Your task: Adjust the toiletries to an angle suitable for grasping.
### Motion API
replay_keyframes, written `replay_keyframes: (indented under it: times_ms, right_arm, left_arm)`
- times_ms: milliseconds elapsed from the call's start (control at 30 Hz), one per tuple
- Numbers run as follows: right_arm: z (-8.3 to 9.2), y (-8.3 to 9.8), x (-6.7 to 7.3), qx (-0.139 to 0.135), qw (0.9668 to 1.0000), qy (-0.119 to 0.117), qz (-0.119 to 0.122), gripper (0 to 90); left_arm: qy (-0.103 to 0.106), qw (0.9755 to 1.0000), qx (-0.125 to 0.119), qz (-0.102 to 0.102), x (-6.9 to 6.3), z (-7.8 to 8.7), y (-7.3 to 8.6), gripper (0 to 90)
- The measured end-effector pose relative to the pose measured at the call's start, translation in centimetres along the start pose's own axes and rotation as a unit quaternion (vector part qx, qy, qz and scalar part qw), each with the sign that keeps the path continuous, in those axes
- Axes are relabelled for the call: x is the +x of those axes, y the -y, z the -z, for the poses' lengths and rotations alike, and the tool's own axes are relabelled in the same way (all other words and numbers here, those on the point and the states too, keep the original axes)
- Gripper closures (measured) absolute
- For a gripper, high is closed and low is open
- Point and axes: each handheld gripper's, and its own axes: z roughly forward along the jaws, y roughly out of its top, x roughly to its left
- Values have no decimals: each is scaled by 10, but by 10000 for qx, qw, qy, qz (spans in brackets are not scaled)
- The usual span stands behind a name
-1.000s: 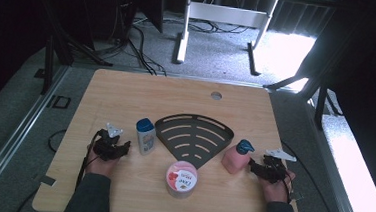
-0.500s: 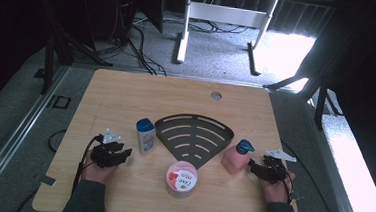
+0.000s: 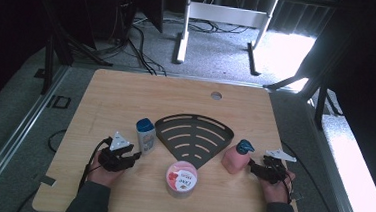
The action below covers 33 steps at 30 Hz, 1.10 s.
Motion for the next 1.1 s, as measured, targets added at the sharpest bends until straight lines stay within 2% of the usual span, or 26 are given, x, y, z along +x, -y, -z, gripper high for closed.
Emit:
replay_keyframes:
  times_ms: [133,300,400,467,767,1100]
  right_arm:
    - [0,0,0,0,10000,0,0,339]
    - [0,0,0,-1,10000,0,1,339]
    - [0,0,0,-1,10000,0,2,339]
    - [0,0,0,-1,10000,0,0,339]
    - [0,0,0,-4,10000,-7,6,339]
    - [0,0,0,-3,10000,-21,19,339]
  left_arm:
    - [74,10000,-20,-37,-2,-6,-5,554]
    - [61,10000,0,-74,-3,-12,-9,546]
    - [51,10000,-2,-30,-1,-14,-10,543]
    - [128,9999,-16,24,0,-15,-10,529]
    - [47,9999,74,-95,-3,-21,-15,537]
    - [-102,9999,113,27,4,-27,-21,541]
